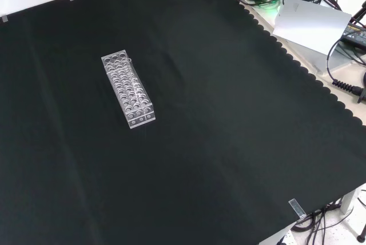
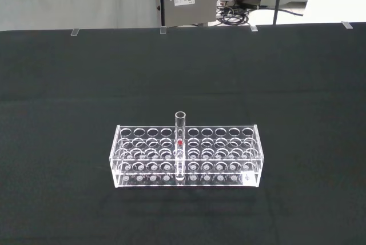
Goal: Pick up the test tube.
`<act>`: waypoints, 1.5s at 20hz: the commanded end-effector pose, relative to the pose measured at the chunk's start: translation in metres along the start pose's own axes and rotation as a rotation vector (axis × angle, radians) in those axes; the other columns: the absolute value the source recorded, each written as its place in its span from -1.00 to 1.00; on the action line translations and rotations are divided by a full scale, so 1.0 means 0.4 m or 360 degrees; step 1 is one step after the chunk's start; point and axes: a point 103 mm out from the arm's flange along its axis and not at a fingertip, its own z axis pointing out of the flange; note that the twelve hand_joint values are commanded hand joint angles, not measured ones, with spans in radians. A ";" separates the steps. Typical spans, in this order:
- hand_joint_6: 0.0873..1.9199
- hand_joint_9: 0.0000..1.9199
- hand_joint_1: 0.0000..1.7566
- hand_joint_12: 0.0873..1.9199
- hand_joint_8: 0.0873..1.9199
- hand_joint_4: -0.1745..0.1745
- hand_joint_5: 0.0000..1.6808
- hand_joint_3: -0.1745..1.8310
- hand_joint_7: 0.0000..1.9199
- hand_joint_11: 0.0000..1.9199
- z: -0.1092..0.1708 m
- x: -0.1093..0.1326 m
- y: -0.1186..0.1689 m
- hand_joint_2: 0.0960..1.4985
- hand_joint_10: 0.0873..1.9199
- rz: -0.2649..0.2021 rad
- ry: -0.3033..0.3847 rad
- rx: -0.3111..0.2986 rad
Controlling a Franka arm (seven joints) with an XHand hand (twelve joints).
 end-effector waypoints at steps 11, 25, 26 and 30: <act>-1.00 -1.00 -0.70 0.12 -0.81 0.01 -1.00 -0.59 -1.00 -1.00 0.009 0.007 0.096 0.10 -0.70 -0.0039 0.0031 0.0019; -1.00 -0.75 -0.22 0.65 -0.17 -0.30 -0.76 -0.61 -0.80 -0.89 0.117 -0.004 0.327 0.07 -0.05 -0.0022 0.0029 0.0171; -1.00 -0.70 -0.22 0.64 -0.16 -0.31 -0.73 -0.60 -0.76 -0.86 0.129 -0.008 0.342 0.06 -0.07 -0.0011 0.0036 0.0199; -1.00 -0.61 -0.22 0.62 -0.15 -0.36 -0.66 -0.58 -0.65 -0.80 0.178 -0.009 0.398 0.05 -0.10 0.0012 0.0036 0.0284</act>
